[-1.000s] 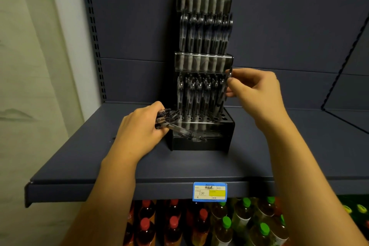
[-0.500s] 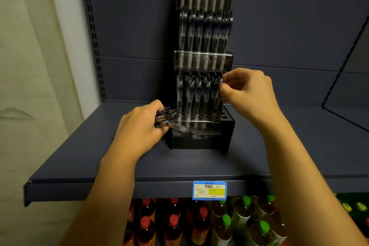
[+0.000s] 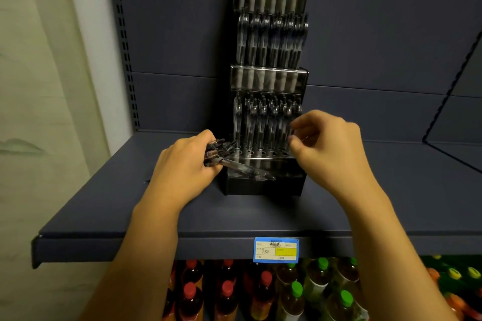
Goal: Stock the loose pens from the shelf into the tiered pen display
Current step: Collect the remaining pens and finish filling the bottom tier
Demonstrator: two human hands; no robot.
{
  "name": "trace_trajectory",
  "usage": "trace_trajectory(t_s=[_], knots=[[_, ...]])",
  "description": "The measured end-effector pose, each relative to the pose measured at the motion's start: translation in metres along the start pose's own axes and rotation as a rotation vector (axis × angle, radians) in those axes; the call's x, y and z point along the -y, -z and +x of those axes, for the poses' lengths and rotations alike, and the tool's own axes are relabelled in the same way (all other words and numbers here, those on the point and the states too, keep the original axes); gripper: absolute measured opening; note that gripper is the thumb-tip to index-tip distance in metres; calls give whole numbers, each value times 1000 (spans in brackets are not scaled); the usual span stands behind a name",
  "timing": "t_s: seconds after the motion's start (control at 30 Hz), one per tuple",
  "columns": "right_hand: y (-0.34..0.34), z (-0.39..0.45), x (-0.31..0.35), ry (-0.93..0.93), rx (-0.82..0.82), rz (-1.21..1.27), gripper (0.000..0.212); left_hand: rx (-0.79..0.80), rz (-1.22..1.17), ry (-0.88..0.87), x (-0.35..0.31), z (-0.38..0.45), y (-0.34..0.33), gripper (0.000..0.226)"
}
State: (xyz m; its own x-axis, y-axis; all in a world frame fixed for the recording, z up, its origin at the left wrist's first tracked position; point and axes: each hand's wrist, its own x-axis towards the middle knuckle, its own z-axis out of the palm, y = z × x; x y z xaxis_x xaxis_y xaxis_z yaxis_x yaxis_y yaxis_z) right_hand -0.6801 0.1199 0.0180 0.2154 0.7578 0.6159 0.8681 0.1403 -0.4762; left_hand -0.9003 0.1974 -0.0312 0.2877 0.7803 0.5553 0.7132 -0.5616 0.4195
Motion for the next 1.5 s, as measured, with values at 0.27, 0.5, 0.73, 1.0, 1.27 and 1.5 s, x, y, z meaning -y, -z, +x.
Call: trace_trajectory(t_s=[0.27,0.5,0.73,1.0,1.27,1.5], knots=[[-23,-48,10,163,230,532,35,-25,4,7,0,1,-2,23],[-42,-65,16,99,101,860,28,-38,-3,5,1,1,-2,23],[-44,-60,19,23,-96,1039,17,-60,1,-20,2,0,-4,24],[-4,-20,-3,-74,-304,1124,19,-69,-3,-40,4,1,-6,22],[18,24,-19,-51,-359,834,15,-56,-17,-32,3,1,-7,24],[17,45,-21,1,-288,638,9,-58,-16,-29,3,0,-6,23]])
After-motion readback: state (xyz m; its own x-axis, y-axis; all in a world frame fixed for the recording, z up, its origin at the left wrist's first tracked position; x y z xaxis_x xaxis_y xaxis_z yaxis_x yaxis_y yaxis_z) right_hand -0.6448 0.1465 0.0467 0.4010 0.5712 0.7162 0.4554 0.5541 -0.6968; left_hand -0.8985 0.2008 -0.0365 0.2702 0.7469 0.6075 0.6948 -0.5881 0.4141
